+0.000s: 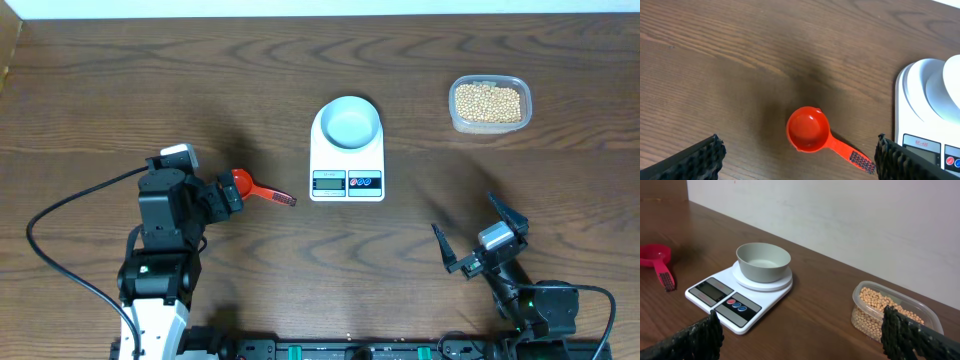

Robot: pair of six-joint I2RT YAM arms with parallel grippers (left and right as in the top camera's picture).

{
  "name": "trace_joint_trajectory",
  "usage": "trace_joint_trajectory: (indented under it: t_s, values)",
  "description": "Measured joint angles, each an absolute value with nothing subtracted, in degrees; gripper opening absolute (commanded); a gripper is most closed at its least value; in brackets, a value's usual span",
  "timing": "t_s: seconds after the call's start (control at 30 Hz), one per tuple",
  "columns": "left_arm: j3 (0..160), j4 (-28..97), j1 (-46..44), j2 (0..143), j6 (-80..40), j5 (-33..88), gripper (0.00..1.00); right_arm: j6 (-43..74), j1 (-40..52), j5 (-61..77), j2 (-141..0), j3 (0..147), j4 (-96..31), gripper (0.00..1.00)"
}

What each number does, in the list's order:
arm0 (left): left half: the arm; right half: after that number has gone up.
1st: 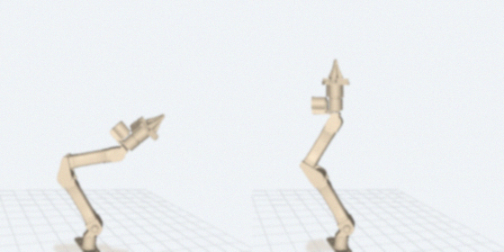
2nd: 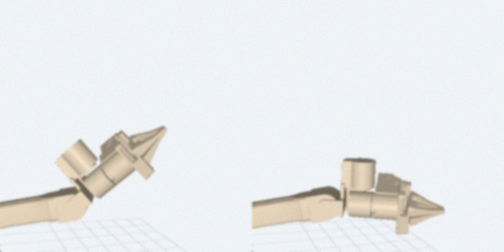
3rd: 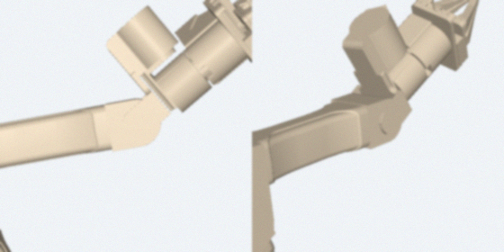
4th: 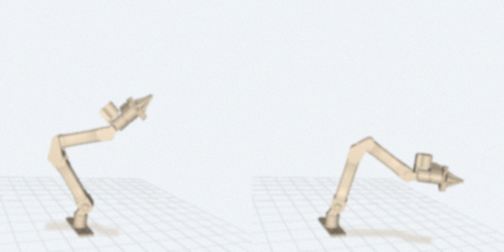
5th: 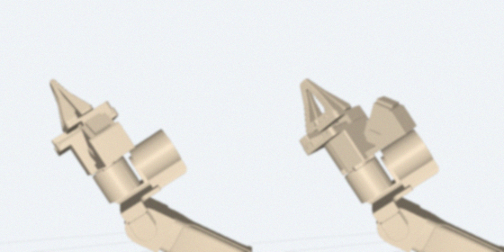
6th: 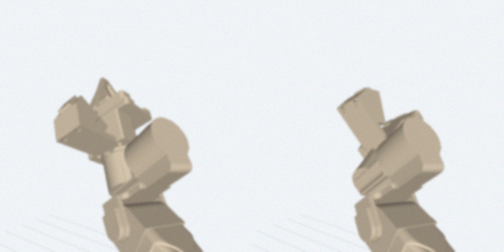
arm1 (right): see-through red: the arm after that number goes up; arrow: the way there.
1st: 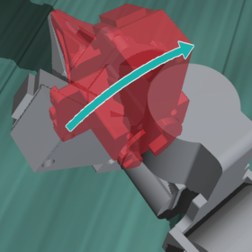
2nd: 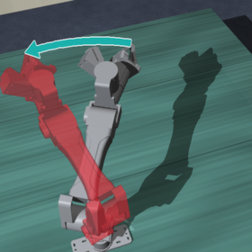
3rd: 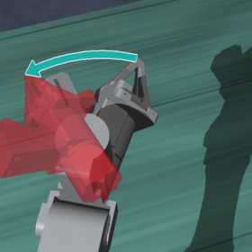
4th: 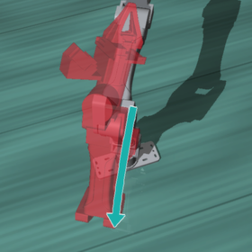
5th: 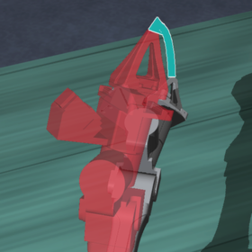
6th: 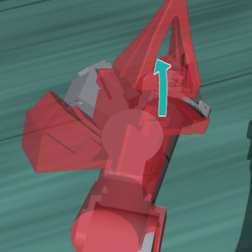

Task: Scoop item into bowl and weigh 50g on scale
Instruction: 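Move the left gripper forward over the red scoop's bowl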

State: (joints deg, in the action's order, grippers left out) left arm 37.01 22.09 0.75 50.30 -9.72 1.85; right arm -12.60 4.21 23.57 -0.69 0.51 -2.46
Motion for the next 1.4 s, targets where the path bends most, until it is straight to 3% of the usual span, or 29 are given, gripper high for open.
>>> trace_joint_trajectory:
  t_s: [0.83,1.03,1.17,1.4]
  values:
    - [37.01,21.58,0.75,52.66,-12.73,1.87,0.98,-12.58,4.21,23.57,-0.69,0.51,-2.46,0.99]
    - [37.01,21.47,0.75,56.4,-16.97,1.83,1.0,-12.58,4.21,23.57,-0.69,0.51,-2.46,0.99]
    - [37.01,21.41,0.75,59.64,-21.41,1.8,0.93,-12.6,4.21,23.57,-0.69,0.51,-2.46,0.99]
    - [37.01,21.37,0.75,65.3,-31.86,0.84,0.9,-12.6,4.21,23.57,-0.69,0.51,-2.46,0.99]
